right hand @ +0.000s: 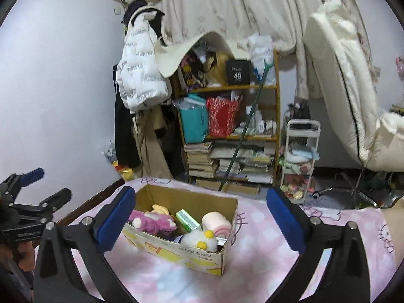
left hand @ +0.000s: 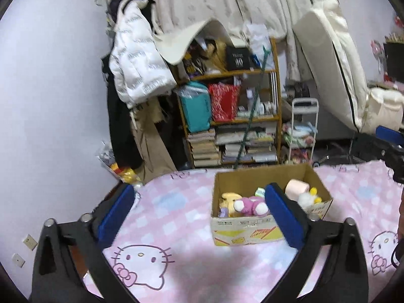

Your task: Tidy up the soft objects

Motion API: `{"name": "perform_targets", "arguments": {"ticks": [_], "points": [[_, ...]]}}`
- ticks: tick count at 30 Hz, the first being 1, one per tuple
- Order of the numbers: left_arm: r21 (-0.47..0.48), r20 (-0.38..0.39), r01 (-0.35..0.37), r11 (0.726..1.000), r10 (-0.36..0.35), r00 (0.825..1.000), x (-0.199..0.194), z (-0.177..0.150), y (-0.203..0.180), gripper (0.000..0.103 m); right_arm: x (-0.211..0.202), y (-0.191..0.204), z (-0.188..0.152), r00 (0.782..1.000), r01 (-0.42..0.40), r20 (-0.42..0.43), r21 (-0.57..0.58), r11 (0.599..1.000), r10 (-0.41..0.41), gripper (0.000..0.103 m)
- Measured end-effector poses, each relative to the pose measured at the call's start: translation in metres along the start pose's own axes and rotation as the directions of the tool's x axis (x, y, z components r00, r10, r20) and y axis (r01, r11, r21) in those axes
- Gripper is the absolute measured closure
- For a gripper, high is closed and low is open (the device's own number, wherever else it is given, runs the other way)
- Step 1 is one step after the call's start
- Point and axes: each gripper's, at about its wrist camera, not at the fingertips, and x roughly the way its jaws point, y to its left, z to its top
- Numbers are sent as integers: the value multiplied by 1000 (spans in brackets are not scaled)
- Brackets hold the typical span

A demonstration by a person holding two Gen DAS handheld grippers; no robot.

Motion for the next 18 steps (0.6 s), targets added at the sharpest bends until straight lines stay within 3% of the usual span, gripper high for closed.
{"name": "perform_targets", "arguments": {"ticks": [8,18], "points": [[-64,131,-24,998,32,991,-72,8,15,1,-47,9,5,998,4,57,-12,1000,-3,0],[-103,175,-76,992,94,980,-115,-14,25,1,-81,12,-11,993,-18,117,-28,999,21,0]]}}
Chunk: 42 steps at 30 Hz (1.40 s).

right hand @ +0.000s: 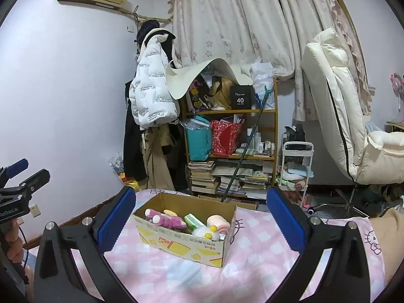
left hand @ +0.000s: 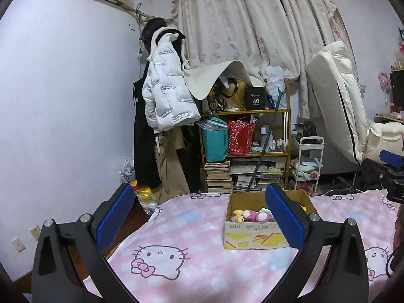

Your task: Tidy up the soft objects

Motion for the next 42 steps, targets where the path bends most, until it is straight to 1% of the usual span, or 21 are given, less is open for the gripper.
{"name": "perform_targets", "arguments": {"ticks": [2,7,11,15,17,22,29,42], "points": [[7,10,-3,1000,3,1000,-2,-6,0,1,-4,-3,-5,1000,-4,13,10,1000,4,0],[-8,-12,5,1000,-5,1000,2,-21,2,1,-6,-10,-14,999,4,35,12,1000,-4,0],[0,-39,-10,1000,10,999,13,-35,2,1,-3,-13,-23,1000,6,22,15,1000,-7,0],[-5,-73,4,1000,-4,997,22,-45,2,1,-1,-13,-33,1000,7,4,5,1000,-7,0],[-2,-77,2,1000,-2,997,23,-49,3,1,0,-13,-37,1000,6,-6,-4,1000,-6,0],[-6,-89,-1,1000,0,996,25,-55,3,1,3,-14,-43,1000,4,-25,-7,1000,-5,0],[16,-119,0,1000,2,993,30,-66,-3,1,6,-15,-47,999,17,-44,-3,1000,-17,0],[39,-134,10,999,-5,991,34,-68,-13,1,10,-17,-52,998,28,-61,19,999,-27,0]]}}
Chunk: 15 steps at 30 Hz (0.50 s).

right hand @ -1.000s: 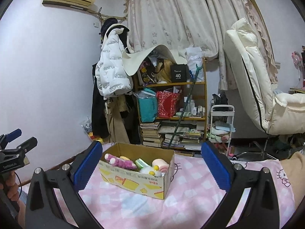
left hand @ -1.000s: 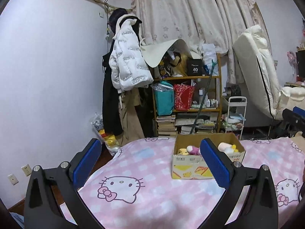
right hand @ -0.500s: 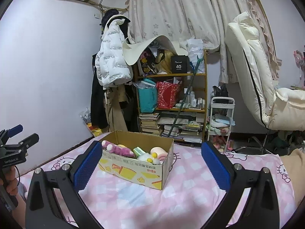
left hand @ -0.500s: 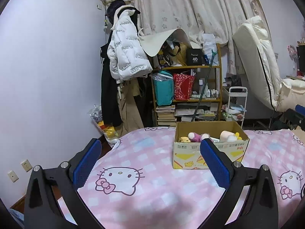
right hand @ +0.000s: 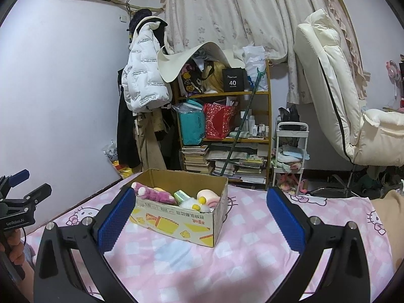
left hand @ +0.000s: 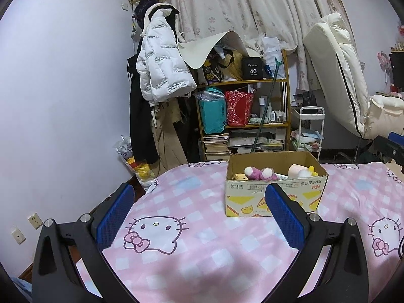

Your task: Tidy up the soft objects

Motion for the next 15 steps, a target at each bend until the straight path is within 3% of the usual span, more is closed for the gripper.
{"name": "perform_targets", "arguments": {"ticks": [15], "points": [[-9,-8,11,1000,-11,1000,2,-4,1,1,8,2,-8,1000,5,-27,-1,1000,-5,0]]}}
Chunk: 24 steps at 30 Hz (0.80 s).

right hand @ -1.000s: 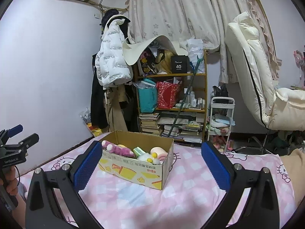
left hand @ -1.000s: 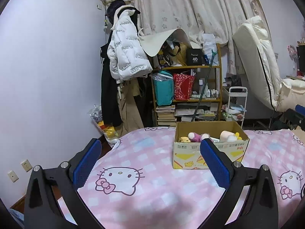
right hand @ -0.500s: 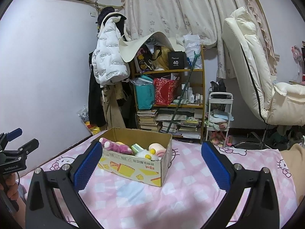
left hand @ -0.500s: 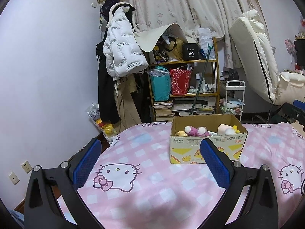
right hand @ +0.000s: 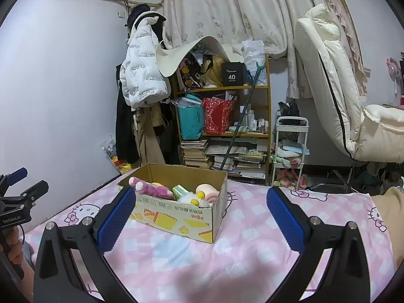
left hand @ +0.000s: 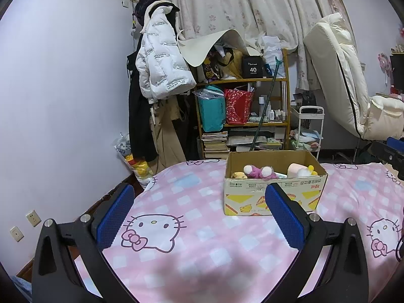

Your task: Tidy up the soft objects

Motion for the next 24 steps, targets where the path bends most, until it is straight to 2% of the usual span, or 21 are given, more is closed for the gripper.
{"name": "perform_targets", "arguments": {"ticks": [24], "points": [[42,-15,5,999,-5,1000,2,-4,-9,1,6,-6,-8,1000,22,2,-5,1000,-22,0]]}}
